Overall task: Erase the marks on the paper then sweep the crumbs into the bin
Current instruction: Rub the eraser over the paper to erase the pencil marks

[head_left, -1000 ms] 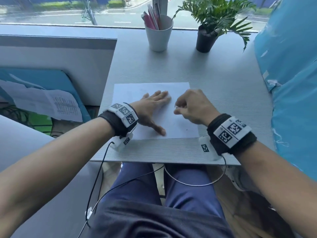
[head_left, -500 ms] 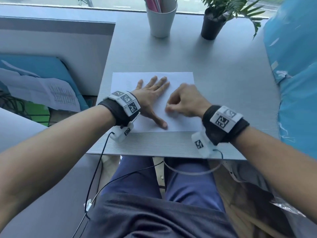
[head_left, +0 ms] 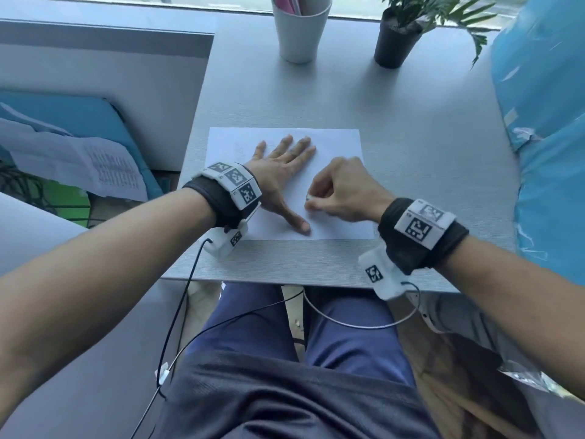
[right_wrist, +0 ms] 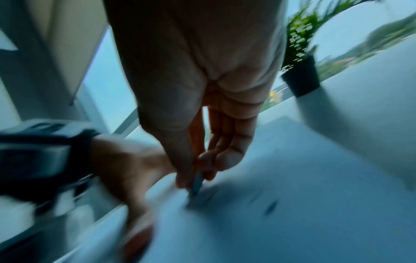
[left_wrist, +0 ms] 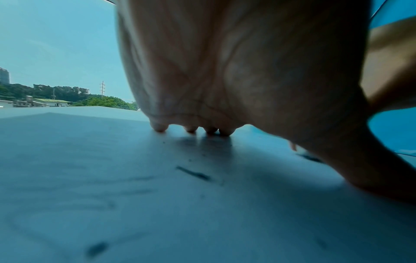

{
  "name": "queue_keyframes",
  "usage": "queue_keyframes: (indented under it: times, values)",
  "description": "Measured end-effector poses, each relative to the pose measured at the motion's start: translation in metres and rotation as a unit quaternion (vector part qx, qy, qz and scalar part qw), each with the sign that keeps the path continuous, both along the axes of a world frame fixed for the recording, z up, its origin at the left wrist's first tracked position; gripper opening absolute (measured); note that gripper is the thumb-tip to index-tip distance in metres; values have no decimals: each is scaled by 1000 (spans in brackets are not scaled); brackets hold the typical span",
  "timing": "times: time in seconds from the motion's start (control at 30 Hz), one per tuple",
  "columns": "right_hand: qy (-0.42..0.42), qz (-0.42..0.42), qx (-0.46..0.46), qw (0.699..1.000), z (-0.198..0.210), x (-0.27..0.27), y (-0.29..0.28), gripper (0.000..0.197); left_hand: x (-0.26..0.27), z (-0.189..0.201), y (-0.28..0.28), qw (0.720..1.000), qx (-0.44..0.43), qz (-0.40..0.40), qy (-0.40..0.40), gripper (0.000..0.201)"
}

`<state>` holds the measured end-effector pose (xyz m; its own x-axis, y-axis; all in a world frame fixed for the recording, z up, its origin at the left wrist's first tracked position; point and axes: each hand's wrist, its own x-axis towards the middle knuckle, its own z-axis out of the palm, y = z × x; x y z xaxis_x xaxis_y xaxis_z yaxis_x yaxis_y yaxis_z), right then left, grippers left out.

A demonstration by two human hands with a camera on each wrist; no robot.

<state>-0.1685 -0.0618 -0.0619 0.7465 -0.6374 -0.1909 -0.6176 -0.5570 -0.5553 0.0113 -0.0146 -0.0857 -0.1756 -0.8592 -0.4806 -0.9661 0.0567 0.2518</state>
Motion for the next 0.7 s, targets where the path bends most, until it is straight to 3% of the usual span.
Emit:
queue_keyframes:
  times: [0.1,0.27,0.4,0.53,0.63,0.7]
  values:
    - [-27,-87,-23,996,4,-4,-24,13,-2,3,0,1000,3,6,8,159]
    - [-7,-1,0,1000,0,3,1,9,-1,0,0,1000,-1,-1,-4,158]
    - [-35,-96,-31,994,3,3,-26,12,-1,1,0,1000,-1,5,0,159]
    - [-14,15,3,1000,3,7,10,8,-1,-2,-1,1000,-6,0,-13,161]
    - [-31,-82,-5,996,4,4,-22,11,-1,-2,-1,1000,-4,6,-9,160]
    - [-42,-97,-17,994,2,5,-23,11,-1,-1,-1,1000,-5,8,-10,160]
